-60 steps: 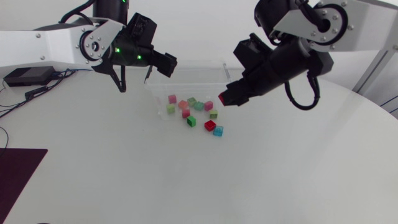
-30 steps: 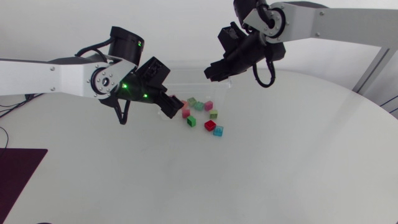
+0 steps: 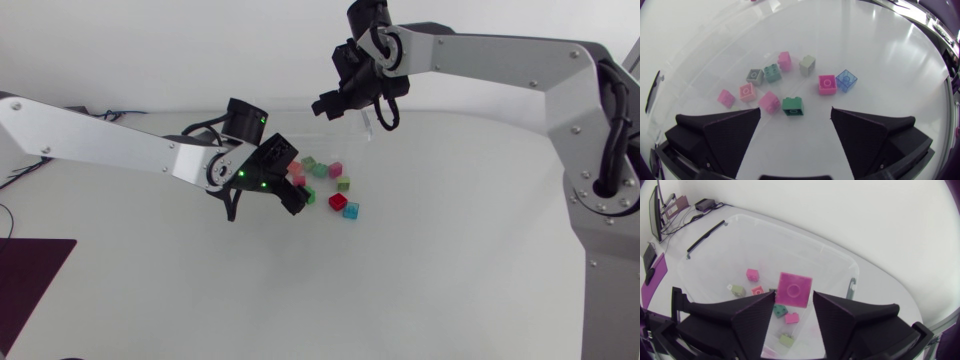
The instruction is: Pick up the duplo bricks and place them in the container
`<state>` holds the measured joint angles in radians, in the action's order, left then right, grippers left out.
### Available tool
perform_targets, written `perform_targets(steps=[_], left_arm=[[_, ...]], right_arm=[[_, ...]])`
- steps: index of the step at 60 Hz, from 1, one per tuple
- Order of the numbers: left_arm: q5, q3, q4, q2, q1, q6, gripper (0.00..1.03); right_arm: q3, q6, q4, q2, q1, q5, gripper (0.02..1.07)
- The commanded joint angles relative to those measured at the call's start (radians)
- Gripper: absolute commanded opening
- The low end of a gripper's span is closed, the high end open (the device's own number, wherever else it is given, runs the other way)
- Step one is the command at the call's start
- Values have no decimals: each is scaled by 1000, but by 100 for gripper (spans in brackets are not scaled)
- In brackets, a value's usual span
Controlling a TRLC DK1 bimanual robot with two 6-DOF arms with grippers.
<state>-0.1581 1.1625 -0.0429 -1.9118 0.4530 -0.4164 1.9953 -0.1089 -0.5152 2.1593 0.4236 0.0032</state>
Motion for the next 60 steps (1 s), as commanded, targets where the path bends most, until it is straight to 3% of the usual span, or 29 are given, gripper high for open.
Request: perform_targets(steps=[1, 9, 16, 32, 60], left_arm=[[5, -17, -37, -53, 12, -2, 98], [23, -12, -78, -87, 16, 8, 98], [42, -11, -117, -127, 26, 8, 98], [72, 32, -166, -210, 24, 24, 98], [72, 103, -180, -279, -16, 37, 98]], right_arm=[[25, 6, 9, 19, 7, 14, 98], [-118, 9, 87, -90, 14, 11, 100], [-345, 9, 193, -265, 26, 1, 100], [-759, 0, 314, -613, -2, -101, 100], [-1087, -40, 334, -898, -144, -270, 100]])
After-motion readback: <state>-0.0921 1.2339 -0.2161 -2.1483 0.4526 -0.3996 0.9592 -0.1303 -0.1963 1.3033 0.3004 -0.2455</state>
